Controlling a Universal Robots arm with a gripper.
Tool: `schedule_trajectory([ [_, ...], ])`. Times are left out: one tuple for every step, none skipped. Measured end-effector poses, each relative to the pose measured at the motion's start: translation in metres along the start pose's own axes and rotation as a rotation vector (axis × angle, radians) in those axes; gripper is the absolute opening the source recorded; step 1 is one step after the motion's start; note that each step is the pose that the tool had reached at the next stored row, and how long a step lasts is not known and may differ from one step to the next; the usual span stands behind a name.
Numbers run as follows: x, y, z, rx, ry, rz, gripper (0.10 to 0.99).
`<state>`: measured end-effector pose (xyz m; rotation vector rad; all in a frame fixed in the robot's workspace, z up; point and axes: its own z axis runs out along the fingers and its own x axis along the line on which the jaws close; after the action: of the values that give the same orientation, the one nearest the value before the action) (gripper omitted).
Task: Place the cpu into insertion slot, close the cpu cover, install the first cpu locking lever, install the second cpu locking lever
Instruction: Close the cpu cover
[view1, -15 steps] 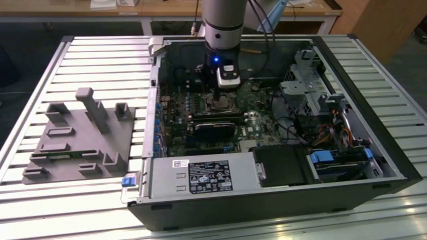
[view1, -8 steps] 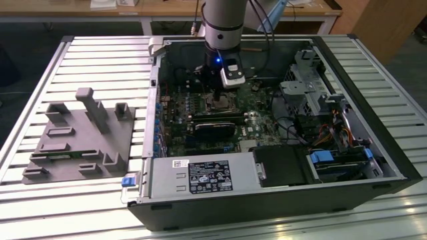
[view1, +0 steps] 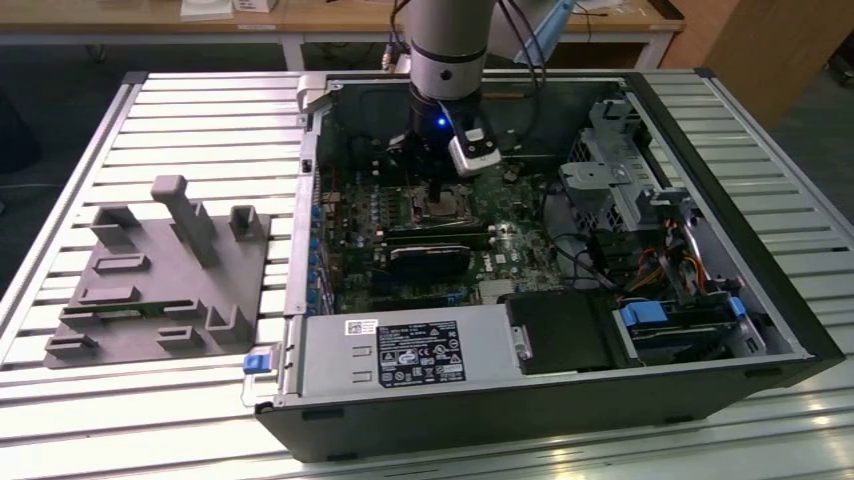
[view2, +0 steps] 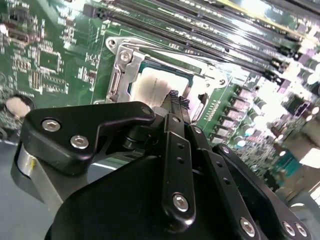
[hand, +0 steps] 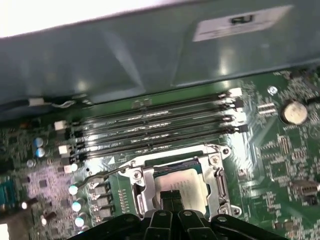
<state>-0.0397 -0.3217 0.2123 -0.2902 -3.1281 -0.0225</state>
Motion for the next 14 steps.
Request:
schedule_trajectory([
  [0.0, 0.0, 0.0001, 0.0, 0.0003, -0.019, 0.106],
  [0.0, 0.0, 0.0003, 0.0, 0.0006, -0.037, 0.106],
  [0.0, 0.0, 0.0004, 0.0, 0.0008, -0.055, 0.106],
  [0.0, 0.0, 0.0006, 0.0, 0.0011, -0.073, 0.106],
  [0.0, 0.0, 0.0007, 0.0, 0.0013, -0.091, 0.106],
  [0.0, 0.0, 0.0009, 0.0, 0.0016, -0.109, 0.106],
  [0.0, 0.0, 0.001, 0.0, 0.0018, -0.128, 0.106],
  [0.0, 0.0, 0.0011, 0.0, 0.0021, -0.144, 0.106],
  [0.0, -0.0001, 0.0013, 0.0, 0.002, -0.157, 0.106],
  [0.0001, -0.0003, 0.0015, 0.0, 0.0015, -0.167, 0.106],
  [0.0003, -0.0004, 0.0018, 0.0, 0.0006, -0.173, 0.106],
  [0.001, -0.0005, 0.0021, 0.0, -0.0005, -0.177, 0.106],
  [0.002, -0.0008, 0.0024, 0.0, -0.0018, -0.18, 0.106],
  [0.0035, -0.0011, 0.0025, 0.0, -0.003, -0.181, 0.106],
])
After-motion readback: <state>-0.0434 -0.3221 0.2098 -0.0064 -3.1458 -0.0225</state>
